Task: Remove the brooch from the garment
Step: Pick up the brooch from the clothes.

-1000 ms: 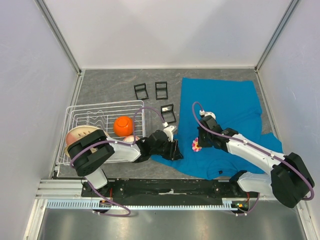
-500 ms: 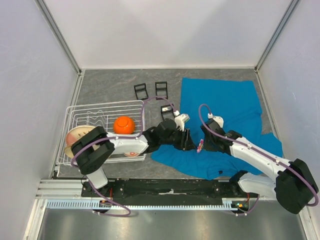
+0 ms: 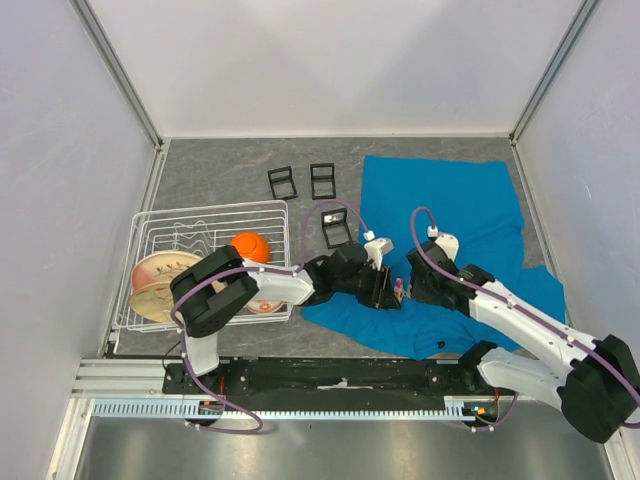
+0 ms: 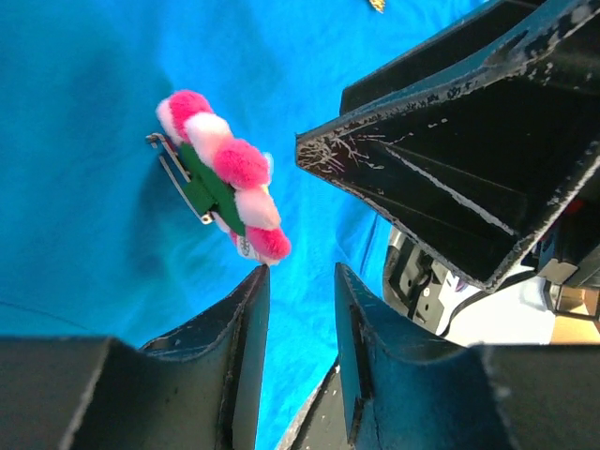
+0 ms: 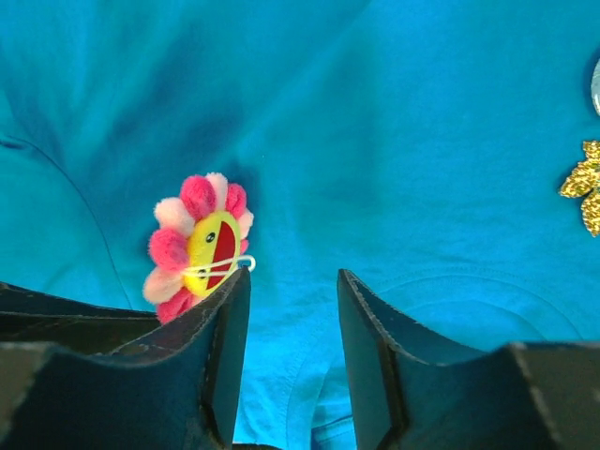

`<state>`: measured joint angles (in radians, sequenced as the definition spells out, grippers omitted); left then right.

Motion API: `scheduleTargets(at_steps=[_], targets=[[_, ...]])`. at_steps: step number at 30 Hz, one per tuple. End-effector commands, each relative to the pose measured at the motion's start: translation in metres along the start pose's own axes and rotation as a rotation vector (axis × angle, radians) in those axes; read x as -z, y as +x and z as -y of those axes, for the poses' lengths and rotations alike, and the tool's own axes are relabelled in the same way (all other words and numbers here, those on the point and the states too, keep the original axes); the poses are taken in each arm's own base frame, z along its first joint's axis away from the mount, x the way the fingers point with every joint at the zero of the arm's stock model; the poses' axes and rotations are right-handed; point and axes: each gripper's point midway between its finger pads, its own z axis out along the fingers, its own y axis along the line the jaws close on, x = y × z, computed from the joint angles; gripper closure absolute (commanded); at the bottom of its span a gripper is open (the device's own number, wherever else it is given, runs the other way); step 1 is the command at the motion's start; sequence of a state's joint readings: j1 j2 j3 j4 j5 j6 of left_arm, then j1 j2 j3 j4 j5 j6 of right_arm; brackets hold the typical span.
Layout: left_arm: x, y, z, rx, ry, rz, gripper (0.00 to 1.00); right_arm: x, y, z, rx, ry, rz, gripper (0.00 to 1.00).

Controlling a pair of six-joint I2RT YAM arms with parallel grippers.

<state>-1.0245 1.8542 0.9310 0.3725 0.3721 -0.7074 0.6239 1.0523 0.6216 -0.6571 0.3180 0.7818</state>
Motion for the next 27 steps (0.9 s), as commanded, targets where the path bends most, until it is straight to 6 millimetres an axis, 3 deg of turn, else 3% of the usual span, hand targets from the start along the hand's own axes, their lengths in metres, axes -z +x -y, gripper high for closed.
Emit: scheduleTargets(at_steps=[1,5,7,11,13,14,15,17,19,22,24,27], targets=[[-0.011,-0.012,0.040,-0.013,0.135,0.021,0.60,0.009,-0.008,0.007,-0.049,0.015,0.050,0.48],[-0.025,-0.013,0.044,-0.014,0.158,0.011,0.58,0.019,-0.022,0.008,-0.054,0.019,0.097,0.34],[-0.030,-0.014,0.046,-0.024,0.166,0.012,0.56,0.021,-0.027,0.005,-0.055,0.010,0.119,0.23],[-0.038,-0.020,0.051,-0.052,0.197,0.015,0.54,0.024,-0.038,-0.001,-0.055,0.006,0.135,0.14],[-0.028,-0.026,0.062,-0.068,0.223,0.042,0.52,0.025,-0.044,-0.005,-0.038,0.000,0.146,0.13],[-0.018,-0.013,0.053,-0.053,0.198,0.033,0.47,0.026,-0.046,-0.006,-0.035,-0.003,0.146,0.12],[0.001,-0.026,0.068,-0.070,0.210,0.091,0.44,0.026,-0.049,-0.011,-0.018,-0.022,0.155,0.09],[0.025,-0.015,0.059,-0.087,0.162,0.099,0.37,0.024,-0.048,-0.019,0.001,-0.061,0.148,0.08],[0.054,-0.016,0.059,-0.130,0.121,0.152,0.34,0.019,-0.048,-0.023,0.043,-0.068,0.135,0.07],[0.076,-0.001,0.028,-0.134,-0.024,0.148,0.34,0.014,-0.041,-0.040,0.117,-0.103,0.112,0.11],[0.082,0.007,0.008,-0.121,-0.109,0.137,0.41,0.011,-0.039,-0.046,0.169,-0.078,0.134,0.21],[0.082,0.020,-0.014,-0.086,-0.176,0.124,0.49,0.011,-0.023,-0.072,0.288,-0.083,0.147,0.32]])
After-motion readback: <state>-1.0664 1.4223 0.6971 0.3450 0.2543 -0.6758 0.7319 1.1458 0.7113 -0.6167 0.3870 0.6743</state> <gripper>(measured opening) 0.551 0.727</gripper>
